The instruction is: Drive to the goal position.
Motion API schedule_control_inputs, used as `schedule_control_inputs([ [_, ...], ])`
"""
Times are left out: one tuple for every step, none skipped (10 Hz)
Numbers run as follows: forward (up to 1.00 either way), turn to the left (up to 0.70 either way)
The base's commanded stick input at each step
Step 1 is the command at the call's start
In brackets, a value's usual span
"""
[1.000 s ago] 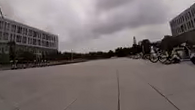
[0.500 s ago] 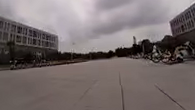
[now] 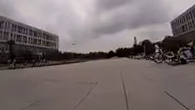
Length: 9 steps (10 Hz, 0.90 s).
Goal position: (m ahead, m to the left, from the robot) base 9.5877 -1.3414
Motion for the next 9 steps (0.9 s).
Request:
schedule_control_inputs([
  [0.50, 0.00],
  [0.50, 0.00],
  [0.50, 0.00],
  [0.50, 0.00],
  [0.50, 0.00],
  [0.50, 0.00],
  [0.50, 0.00],
  [0.50, 0.00],
  [0.50, 0.00],
])
